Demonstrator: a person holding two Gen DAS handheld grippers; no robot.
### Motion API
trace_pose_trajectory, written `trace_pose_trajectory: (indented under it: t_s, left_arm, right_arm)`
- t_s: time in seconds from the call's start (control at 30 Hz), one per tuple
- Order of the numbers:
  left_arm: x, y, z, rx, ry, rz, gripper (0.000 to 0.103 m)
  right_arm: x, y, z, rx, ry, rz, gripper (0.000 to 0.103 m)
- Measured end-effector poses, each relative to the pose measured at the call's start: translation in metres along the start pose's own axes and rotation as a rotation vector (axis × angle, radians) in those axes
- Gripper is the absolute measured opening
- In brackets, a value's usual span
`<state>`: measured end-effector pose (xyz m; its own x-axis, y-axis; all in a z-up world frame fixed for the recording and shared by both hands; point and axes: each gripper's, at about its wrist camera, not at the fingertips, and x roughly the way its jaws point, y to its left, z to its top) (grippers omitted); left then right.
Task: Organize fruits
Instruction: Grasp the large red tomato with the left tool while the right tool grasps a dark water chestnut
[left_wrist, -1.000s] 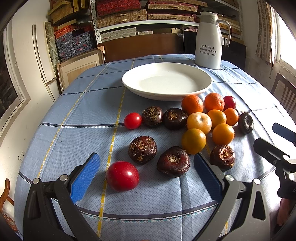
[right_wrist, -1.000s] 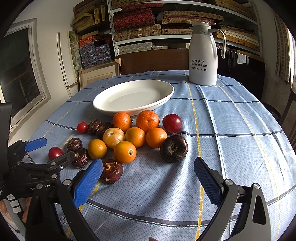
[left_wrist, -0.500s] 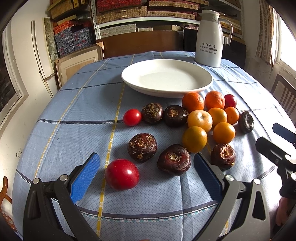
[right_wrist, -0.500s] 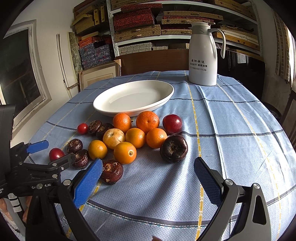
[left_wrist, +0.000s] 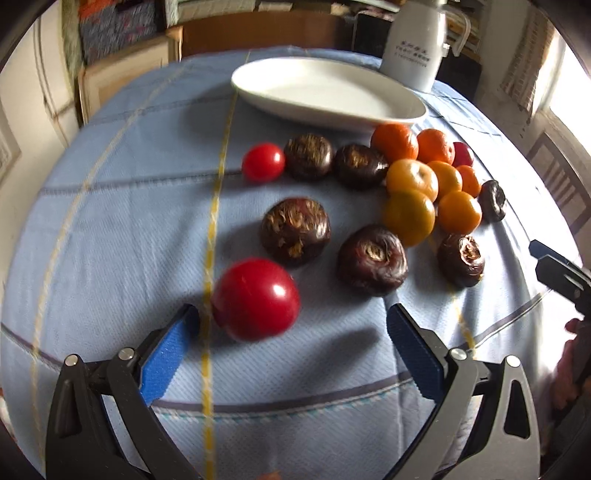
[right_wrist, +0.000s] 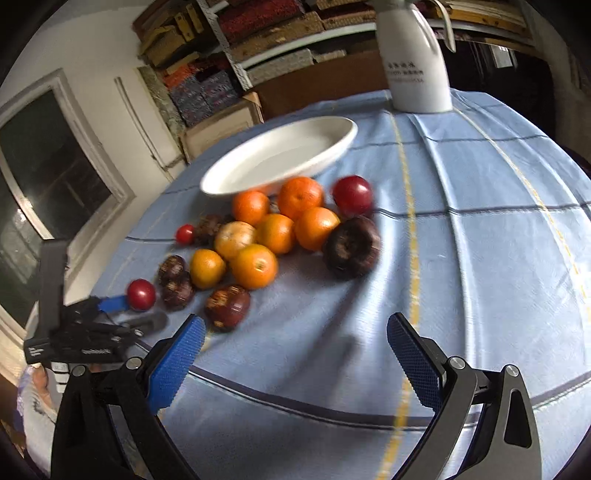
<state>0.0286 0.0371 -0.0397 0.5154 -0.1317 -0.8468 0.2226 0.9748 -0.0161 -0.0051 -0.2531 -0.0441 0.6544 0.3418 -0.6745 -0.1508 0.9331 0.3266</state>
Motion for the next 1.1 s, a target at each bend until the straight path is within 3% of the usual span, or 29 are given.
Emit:
trace_pose_trajectory:
  t_s: [0.1,0.23,0.57,1.0,1.03,1.1]
  left_arm:
    - [0.002,-0.006,-0.001,0.066,-0.001,0.031,0.099]
    - [0.002,-0.002,-0.003,0.073,-0.020,0.003,0.099]
    - [0.003,-0.001,0.002,0.098,-0.015,-0.011,0.099]
    - [0.004,0.026,0.010,0.072,-0.030,-0.013,0.099]
    - [0.001,0.026,0.009,0.069,-0.047,-0.018,0.097]
    - [-0.005,0.025,0.007,0.065,-0.077,-0.030,0.082]
  right_arm:
    - [-0.003,-0.010,0.000,-0.007,0.022,-0.087,0.100]
    - [-0.002,-0.022,0.005,-0.012,0.045,-0.176,0.099]
    - [0.016,-0.022,0.008,-0.185,0.187,-0.277,0.100]
    - [0.020,-0.032,0.019,-0.164,0.165,-0.266,0.100]
    - [0.018,-0.033,0.021,-0.149,0.147,-0.254,0.100]
    - [0.013,-0.035,0.025,-0.117,0.101,-0.219,0.100]
